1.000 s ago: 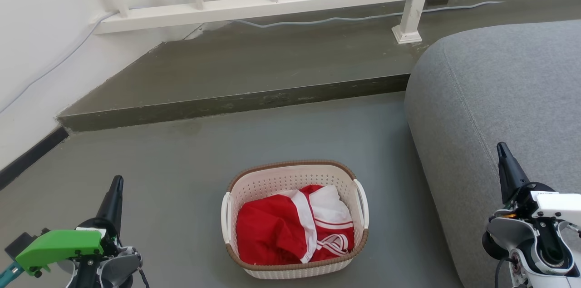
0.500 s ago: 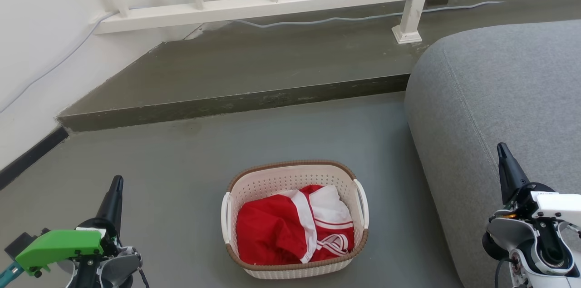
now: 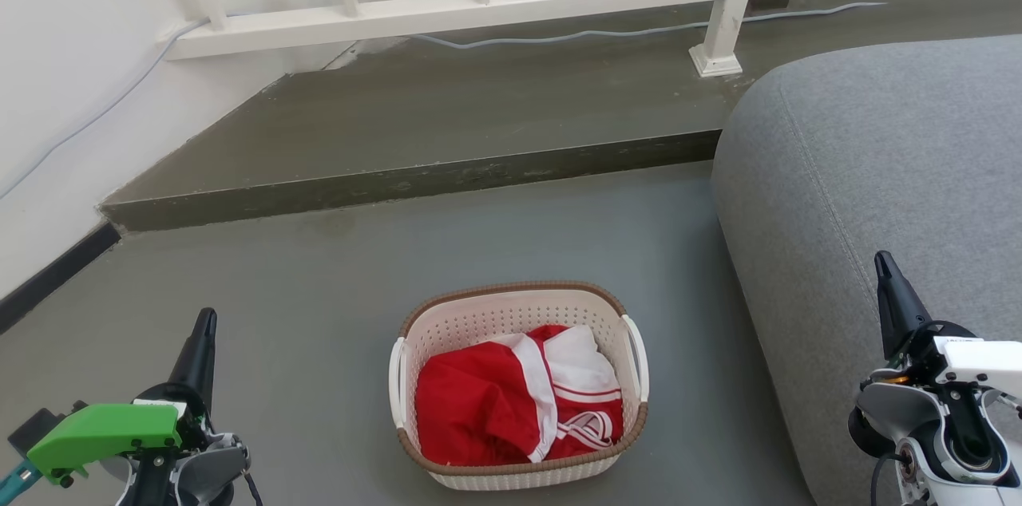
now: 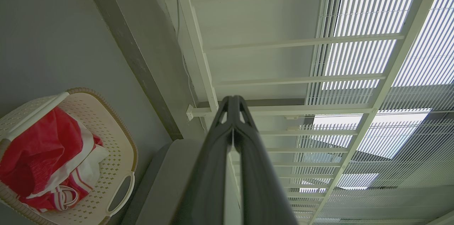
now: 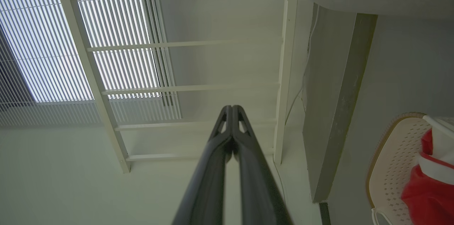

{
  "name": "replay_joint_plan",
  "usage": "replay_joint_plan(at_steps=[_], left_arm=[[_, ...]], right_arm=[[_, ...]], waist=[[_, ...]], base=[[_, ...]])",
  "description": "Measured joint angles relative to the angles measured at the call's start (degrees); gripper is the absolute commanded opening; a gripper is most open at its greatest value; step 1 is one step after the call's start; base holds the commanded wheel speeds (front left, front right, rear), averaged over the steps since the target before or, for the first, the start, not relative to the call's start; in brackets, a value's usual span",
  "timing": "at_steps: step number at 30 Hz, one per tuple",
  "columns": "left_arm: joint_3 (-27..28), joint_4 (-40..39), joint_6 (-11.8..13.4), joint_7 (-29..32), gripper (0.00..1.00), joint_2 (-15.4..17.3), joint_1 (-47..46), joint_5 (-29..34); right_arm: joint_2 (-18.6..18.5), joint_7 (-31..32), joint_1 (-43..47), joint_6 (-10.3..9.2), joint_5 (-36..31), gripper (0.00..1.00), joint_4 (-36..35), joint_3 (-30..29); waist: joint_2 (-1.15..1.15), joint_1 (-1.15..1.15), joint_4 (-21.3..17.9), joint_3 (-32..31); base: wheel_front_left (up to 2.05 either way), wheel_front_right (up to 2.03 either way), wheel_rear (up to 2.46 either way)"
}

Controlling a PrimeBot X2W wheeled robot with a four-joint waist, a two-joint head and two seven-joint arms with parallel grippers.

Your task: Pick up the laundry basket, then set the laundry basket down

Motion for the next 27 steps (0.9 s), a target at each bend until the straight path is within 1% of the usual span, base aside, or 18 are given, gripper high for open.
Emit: replay_joint_plan(at_steps=[27], left_arm=[[0.04,-0.01,0.0,0.0,0.0,0.0,0.0,0.0]], right_arm=[[0.05,0.24,-0.02,0.01,0.0,0.0,0.22,-0.13]], waist=[[0.0,0.0,0.0,0.0]], base=[[0.0,0.0,0.0]])
